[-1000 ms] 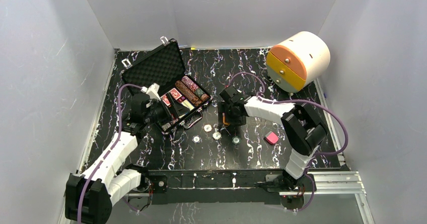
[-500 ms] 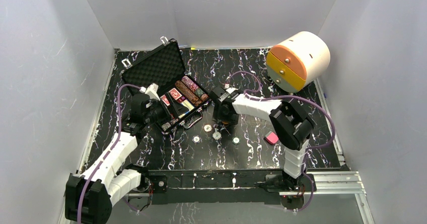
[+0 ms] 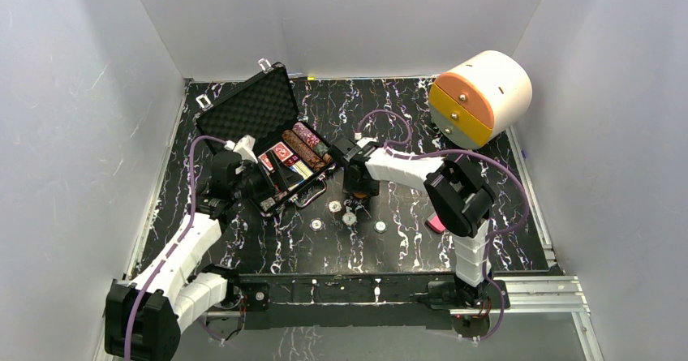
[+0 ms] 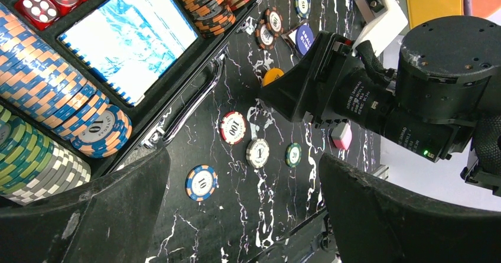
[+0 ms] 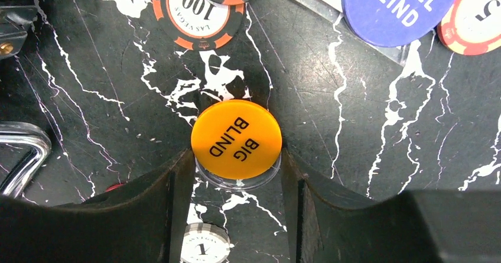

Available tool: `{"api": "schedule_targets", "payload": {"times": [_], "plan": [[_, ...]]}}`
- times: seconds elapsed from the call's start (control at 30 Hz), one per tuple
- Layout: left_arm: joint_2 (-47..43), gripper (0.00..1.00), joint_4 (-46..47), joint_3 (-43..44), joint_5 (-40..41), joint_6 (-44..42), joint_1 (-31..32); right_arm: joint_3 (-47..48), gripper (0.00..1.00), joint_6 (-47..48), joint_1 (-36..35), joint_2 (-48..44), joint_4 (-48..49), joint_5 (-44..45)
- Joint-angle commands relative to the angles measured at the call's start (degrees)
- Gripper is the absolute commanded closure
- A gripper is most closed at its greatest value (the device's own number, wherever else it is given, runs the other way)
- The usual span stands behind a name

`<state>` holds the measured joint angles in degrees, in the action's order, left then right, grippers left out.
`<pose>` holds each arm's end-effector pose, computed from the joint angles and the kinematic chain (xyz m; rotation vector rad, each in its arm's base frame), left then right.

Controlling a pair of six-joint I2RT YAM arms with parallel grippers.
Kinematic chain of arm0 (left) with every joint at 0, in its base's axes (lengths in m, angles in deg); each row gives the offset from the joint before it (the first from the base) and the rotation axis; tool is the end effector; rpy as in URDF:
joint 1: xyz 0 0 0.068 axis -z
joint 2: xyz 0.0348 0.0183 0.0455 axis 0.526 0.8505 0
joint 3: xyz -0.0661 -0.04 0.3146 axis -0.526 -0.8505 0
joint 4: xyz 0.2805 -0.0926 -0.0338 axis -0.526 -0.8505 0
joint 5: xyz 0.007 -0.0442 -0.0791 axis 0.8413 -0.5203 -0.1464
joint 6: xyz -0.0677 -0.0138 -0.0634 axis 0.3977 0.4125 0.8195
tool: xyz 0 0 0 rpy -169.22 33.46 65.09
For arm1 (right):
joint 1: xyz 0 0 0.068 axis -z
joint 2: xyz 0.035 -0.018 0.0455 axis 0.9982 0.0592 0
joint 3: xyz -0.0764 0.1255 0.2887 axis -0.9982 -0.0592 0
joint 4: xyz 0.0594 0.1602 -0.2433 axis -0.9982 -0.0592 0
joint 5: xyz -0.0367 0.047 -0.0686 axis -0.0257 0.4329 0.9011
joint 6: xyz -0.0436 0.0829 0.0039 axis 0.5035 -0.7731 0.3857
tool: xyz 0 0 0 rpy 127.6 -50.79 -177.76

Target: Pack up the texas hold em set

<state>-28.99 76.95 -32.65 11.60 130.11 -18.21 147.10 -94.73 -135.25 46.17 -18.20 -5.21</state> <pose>0.2442 -0.0920 0.2549 -0.2434 2.1046 -0.9839 0.3245 0.3207 0.1551 0.1020 2.6442 -0.0123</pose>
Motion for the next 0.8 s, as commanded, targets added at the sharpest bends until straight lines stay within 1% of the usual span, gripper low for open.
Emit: {"api": "schedule_targets", "payload": {"times": [0.0, 0.1, 0.23, 0.3, 0.4, 0.53, 0.67, 0.77], "plan": [[-0.9, 0.04, -0.8, 0.9, 0.2, -0.9, 0.1, -0.1, 0.44, 3.1, 0.1, -2.3, -2.6, -1.1], [-1.2, 0.04, -1.1, 1.1, 0.4, -0.9, 0.1, -2.6, 0.44, 3.3, 1.0, -6.5, 1.1, -7.5], [-1.1, 0.04, -1.2, 1.5, -0.2, -0.8, 0.1, -6.2, 0.44, 2.1, 4.0, -9.5, 6.1, -19.1], [-0.7, 0.04, -0.8, 1.7, -1.7, -0.3, 0.1, -8.1, 0.44, 1.1, 5.6, -10.3, 8.9, -24.7], [-0.1, 0.05, 0.6, 1.4, -4.7, 0.8, 0.2, -10.9, 0.43, -3.2, 7.9, -11.4, 13.5, -31.9], [1.2, 0.10, 4.0, 0.4, -6.3, 3.0, 2.3, -14.0, 0.43, -8.4, 9.0, -11.9, 18.7, -36.7], [3.6, 0.14, 5.4, 0.9, -4.6, 4.7, 6.3, -17.8, 0.43, -14.9, 9.6, -11.9, 25.5, -40.5], [3.6, 0.15, 5.5, 1.0, -3.0, 5.1, 7.0, -19.1, 0.43, -17.0, 9.6, -13.8, 28.0, -41.6]]}}
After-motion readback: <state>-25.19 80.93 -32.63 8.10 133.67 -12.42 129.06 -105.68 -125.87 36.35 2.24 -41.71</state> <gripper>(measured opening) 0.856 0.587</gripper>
